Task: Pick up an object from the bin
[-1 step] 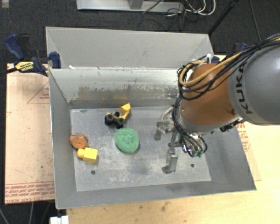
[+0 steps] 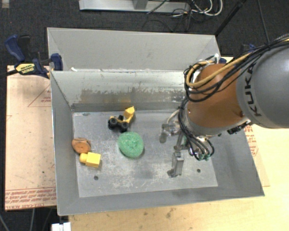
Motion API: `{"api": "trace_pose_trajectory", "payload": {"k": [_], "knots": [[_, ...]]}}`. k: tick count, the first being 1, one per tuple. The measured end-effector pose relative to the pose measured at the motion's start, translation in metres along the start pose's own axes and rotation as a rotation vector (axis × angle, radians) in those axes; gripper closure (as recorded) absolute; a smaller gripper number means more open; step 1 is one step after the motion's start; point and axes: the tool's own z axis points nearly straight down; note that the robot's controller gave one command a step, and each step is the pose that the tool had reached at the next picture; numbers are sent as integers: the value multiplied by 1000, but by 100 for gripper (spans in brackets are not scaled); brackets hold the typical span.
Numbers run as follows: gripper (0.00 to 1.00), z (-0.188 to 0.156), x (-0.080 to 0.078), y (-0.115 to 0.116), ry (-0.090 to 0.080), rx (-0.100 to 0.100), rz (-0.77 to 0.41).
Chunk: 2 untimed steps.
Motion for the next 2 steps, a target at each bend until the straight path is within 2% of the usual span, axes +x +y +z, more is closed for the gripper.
{"api": "trace_pose_trajectory", "payload": {"k": [1, 2], "knots": [[0, 30, -48, 17, -9, 0, 50], [0, 59, -67, 53, -1, 1, -8]]}}
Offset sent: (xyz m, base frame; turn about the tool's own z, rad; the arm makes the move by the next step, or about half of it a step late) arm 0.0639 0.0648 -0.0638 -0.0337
